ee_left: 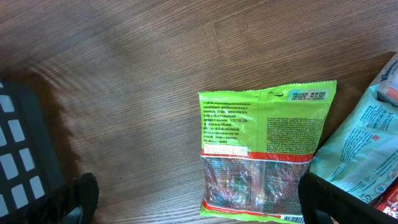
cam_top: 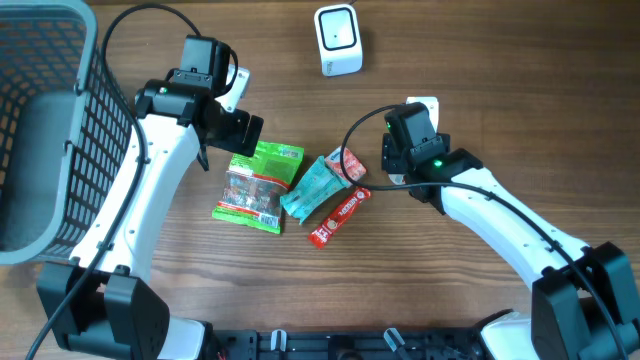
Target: Scan the item barcode
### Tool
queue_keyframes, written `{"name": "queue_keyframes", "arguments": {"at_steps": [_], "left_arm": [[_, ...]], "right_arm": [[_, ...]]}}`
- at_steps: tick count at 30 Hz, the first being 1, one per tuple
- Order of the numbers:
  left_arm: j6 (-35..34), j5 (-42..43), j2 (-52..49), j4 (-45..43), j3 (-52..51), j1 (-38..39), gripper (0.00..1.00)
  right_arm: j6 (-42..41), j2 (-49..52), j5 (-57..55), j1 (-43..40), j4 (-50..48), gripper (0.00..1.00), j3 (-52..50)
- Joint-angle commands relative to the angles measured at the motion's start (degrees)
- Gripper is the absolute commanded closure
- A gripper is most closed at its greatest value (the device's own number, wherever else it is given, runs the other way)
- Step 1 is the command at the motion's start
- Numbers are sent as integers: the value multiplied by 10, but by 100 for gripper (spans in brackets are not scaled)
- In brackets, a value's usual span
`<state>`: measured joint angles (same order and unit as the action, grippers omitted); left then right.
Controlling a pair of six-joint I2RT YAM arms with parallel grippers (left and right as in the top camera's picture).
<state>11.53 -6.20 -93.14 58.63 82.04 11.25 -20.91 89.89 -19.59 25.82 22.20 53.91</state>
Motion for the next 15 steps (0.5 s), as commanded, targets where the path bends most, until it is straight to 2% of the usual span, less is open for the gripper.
{"name": "queue_keyframes", "arguments": {"at_steps": [1, 3, 5, 7, 9, 12, 15], "left_arm": [[7, -5, 2, -2, 6, 1, 0], [7, -5, 2, -2, 6, 1, 0], [7, -5, 2, -2, 6, 1, 0], [7, -5, 2, -2, 6, 1, 0], [7, -5, 2, -2, 6, 1, 0], [7, -5, 2, -2, 6, 1, 0], [7, -5, 2, -2, 6, 1, 0]], "right_arm": [[-5, -3, 16, 1, 10, 21, -2], [-4, -3, 16, 0, 15, 9, -2], [-1, -11, 16, 0, 31, 2, 8], [-4, -25, 22, -2, 71, 1, 35], [-4, -50, 111, -15, 148, 1, 96], [-35, -52, 181, -36, 231, 1, 147], [-35, -50, 226, -51, 267, 0, 150]]}}
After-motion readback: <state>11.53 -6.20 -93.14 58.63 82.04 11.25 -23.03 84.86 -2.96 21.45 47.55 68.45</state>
